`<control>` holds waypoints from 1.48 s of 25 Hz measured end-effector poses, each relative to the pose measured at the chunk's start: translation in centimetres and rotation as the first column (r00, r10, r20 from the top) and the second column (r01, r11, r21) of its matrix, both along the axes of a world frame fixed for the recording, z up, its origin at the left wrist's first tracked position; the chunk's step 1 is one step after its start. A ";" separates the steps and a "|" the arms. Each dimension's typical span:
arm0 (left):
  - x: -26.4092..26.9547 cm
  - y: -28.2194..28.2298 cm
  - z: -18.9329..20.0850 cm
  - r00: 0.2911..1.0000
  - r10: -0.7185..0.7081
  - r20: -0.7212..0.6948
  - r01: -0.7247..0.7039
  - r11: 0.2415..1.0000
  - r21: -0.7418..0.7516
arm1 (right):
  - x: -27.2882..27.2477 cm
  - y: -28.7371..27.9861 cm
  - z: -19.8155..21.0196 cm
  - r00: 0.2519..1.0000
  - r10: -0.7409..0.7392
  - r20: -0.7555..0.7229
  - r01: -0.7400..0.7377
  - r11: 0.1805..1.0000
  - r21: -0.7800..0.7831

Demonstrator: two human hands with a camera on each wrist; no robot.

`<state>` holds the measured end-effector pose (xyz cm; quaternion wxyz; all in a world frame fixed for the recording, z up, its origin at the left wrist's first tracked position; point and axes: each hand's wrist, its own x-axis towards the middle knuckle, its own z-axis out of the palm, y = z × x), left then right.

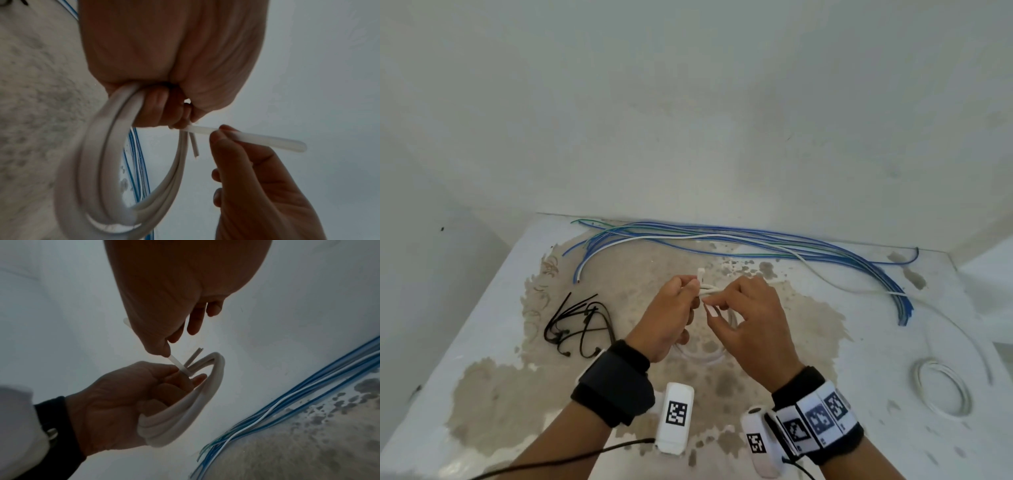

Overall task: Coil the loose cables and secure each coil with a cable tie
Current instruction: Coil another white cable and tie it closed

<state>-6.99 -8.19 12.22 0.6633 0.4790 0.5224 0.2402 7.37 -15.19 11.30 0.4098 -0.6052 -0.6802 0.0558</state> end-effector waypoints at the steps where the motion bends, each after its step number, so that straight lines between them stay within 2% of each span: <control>1: 0.3 -0.1 0.0 1.000 -0.008 -0.012 0.008 1.000 0.001 | 0.3 -0.1 0.0 1.000 0.003 0.000 -0.003 1.000 0.008; 2: 0.6 -0.3 0.1 1.000 -0.011 -0.022 0.011 1.000 -0.001 | 0.5 -0.3 0.0 1.000 0.000 -0.027 0.001 1.000 0.012; 4: 1.3 -0.4 0.5 1.000 0.005 -0.022 -0.005 1.000 -0.016 | 0.7 -0.7 0.4 0.985 -0.005 -0.171 0.007 1.000 0.015; 8: 2.8 -0.1 1.4 0.999 0.041 0.012 -0.041 0.999 -0.035 | 1.0 -1.3 2.0 0.911 0.020 -0.411 -0.035 0.999 -0.028; 10: 3.2 -0.2 1.9 0.997 0.063 0.034 -0.061 0.997 -0.040 | 0.9 -1.4 2.7 0.850 0.006 -0.526 -0.067 0.993 -0.098; 13: 3.5 -0.3 2.4 0.997 0.068 0.045 -0.068 0.998 -0.004 | 0.9 -1.1 3.9 0.720 -0.152 -0.677 -0.037 0.966 -0.256; 16: 3.5 -0.3 2.5 0.997 0.068 0.030 -0.070 0.996 0.064 | 1.0 -0.4 4.5 0.719 -0.282 -0.635 -0.016 0.907 -0.421; 18: 3.5 -0.5 2.5 0.999 0.051 -0.007 -0.050 0.990 0.134 | 0.9 0.0 4.7 0.722 -0.322 -0.613 -0.005 0.883 -0.469; 26: 3.5 -1.1 2.3 0.998 0.038 -0.042 -0.022 0.947 0.319 | 0.7 0.3 5.6 0.713 -0.336 -0.615 0.018 0.886 -0.464; 32: 3.7 -1.6 2.0 0.996 -0.014 -0.085 0.051 0.893 0.447 | 1.1 -0.2 5.9 0.684 -0.353 -0.638 0.010 0.880 -0.476; 37: 4.3 -2.2 1.4 0.997 0.009 -0.076 0.032 0.852 0.522 | 1.4 -0.3 5.9 0.647 -0.383 -0.659 0.006 0.867 -0.498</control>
